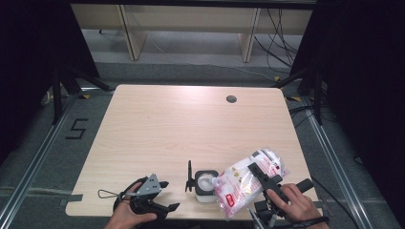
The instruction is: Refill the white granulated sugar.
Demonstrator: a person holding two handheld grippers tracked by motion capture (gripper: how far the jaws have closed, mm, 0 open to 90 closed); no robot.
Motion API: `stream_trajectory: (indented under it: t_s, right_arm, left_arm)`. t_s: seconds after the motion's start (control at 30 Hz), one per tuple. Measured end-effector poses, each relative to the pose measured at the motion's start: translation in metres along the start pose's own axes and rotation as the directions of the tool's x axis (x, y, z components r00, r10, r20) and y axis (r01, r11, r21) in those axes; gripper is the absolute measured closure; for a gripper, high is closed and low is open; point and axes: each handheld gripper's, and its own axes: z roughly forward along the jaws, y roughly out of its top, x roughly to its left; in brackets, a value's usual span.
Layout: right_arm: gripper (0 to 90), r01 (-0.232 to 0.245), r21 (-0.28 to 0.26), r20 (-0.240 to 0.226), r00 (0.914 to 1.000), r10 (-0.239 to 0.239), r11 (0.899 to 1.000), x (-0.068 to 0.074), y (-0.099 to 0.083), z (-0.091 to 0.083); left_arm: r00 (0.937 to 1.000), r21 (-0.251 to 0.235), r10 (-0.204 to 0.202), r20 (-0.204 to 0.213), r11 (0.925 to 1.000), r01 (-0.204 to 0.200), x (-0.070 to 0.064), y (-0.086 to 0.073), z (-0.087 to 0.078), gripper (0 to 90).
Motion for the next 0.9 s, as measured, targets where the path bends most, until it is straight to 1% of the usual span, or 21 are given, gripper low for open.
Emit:
stream_trajectory:
  t_s: [0.03,0.1,0.13,0.2,0.23,0.27,0.3,0.33,0.4,0.43,0.47,0.53,0.57,0.6,0.63,0.73,0.77,0.8,0.87,0.9]
  right_arm:
    - [53.6,0.04,-0.026,0.018,0.9991,-0.039,0.999,-0.0032,0.0004,0.0011]
    - [53.6,0.04,-0.025,0.018,0.9991,-0.04,0.999,-0.0034,0.0005,0.0011]
    - [53.5,0.045,-0.016,0.003,0.999,-0.045,0.999,-0.0042,0.0009,0.0007]
    - [53.6,0.033,-0.005,-0.007,0.9994,-0.033,0.999,-0.003,0.0012,-0.0001]
    - [53.5,0.022,-0.011,0.006,0.9997,-0.022,1.0,-0.0021,0.0011,0.0]
    - [53.6,0.062,-0.013,0.007,0.9981,-0.062,0.998,-0.004,0.0001,0.0003]
    - [53.6,0.042,-0.003,-0.001,0.9991,-0.042,0.999,-0.0029,0.0012,-0.0007]
    - [53.6,0.042,-0.003,-0.001,0.9991,-0.042,0.999,-0.0029,0.0012,-0.0007]
    - [53.6,0.067,0.004,-0.01,0.9977,-0.067,0.998,-0.005,0.0022,-0.0011]
    - [53.6,0.078,-0.002,-0.006,0.997,-0.078,0.997,-0.0059,0.0025,-0.0006]
    - [53.6,0.078,-0.013,0.006,0.9969,-0.078,0.997,-0.005,0.0023,0.0001]
    - [53.6,0.1,-0.007,0.009,0.9949,-0.1,0.995,-0.0057,0.0028,-0.0001]
    - [53.6,0.097,-0.001,-0.003,0.9953,-0.097,0.995,-0.0066,0.0034,-0.0007]
    - [53.6,0.072,0.003,-0.002,0.9974,-0.072,0.997,-0.0058,0.0037,-0.0014]
    - [53.6,0.086,-0.004,0.013,0.9962,-0.086,0.996,-0.0075,0.004,-0.0014]
    - [53.7,0.098,-0.001,0.008,0.9951,-0.098,0.995,-0.0092,0.0049,-0.0018]
    - [53.7,0.098,-0.001,0.008,0.9951,-0.098,0.995,-0.0092,0.0049,-0.0018]
    - [53.6,0.09,0.012,0.0,0.996,-0.09,0.996,-0.0082,0.0052,-0.0025]
    - [53.6,0.121,-0.001,0.005,0.9927,-0.121,0.993,-0.0087,0.0052,-0.0007]
    - [53.6,0.111,0.003,0.009,0.9938,-0.111,0.994,-0.0066,0.0048,-0.0004]
  left_arm:
    - [1.0,0.0,-0.004,0.0,1.0,0.004,-0.0003,-0.0001,0.0,17.5]
    - [1.0,0.001,0.002,0.0,1.0,-0.002,0.0,0.0,0.0,17.6]
    - [1.0,0.002,-0.004,-0.002,1.0,0.004,-0.0005,-0.0002,0.0,17.5]
    - [1.0,0.001,-0.003,-0.001,1.0,0.003,-0.0005,-0.0001,-0.0003,17.5]
    - [1.0,0.001,-0.002,-0.002,1.0,0.002,-0.0004,-0.0001,-0.0002,17.5]
    - [1.0,0.001,-0.001,-0.002,1.0,0.001,-0.0002,-0.0001,-0.0001,17.6]
    - [1.0,0.002,-0.003,-0.002,1.0,0.003,-0.0004,-0.0001,-0.0001,17.5]
    - [1.0,0.002,-0.003,-0.002,1.0,0.003,-0.0004,-0.0001,-0.0001,17.5]
    - [1.0,0.002,-0.003,-0.002,1.0,0.003,-0.0005,-0.0001,-0.0001,17.5]
    - [1.0,0.002,-0.003,-0.002,1.0,0.003,-0.0004,-0.0001,0.0,17.6]
    - [1.0,0.002,-0.003,-0.002,1.0,0.003,-0.0004,-0.0001,0.0,17.6]
    - [1.0,0.001,-0.003,-0.002,1.0,0.003,-0.0004,-0.0001,0.0,17.6]
    - [1.0,0.002,0.002,-0.002,1.0,-0.002,0.0,0.0,0.0,17.5]
    - [1.0,0.001,0.002,-0.002,1.0,-0.002,-0.0001,0.0,0.0,17.6]
    - [1.0,0.002,0.002,-0.002,1.0,-0.002,-0.0002,0.0,0.0,17.6]
    - [1.0,0.002,0.002,-0.003,1.0,-0.002,-0.0002,-0.0001,0.0,17.6]
    - [1.0,0.002,0.002,-0.002,1.0,-0.002,-0.0001,-0.0001,0.0,17.6]
    - [1.0,0.001,-0.002,-0.002,1.0,0.002,-0.0003,-0.0001,-0.0001,17.6]
    - [1.0,0.0,0.003,-0.001,1.0,-0.003,0.0002,0.0,0.0001,17.6]
    - [1.0,-0.008,-0.007,-0.001,0.9999,0.007,-0.0006,-0.0003,0.0008,17.6]
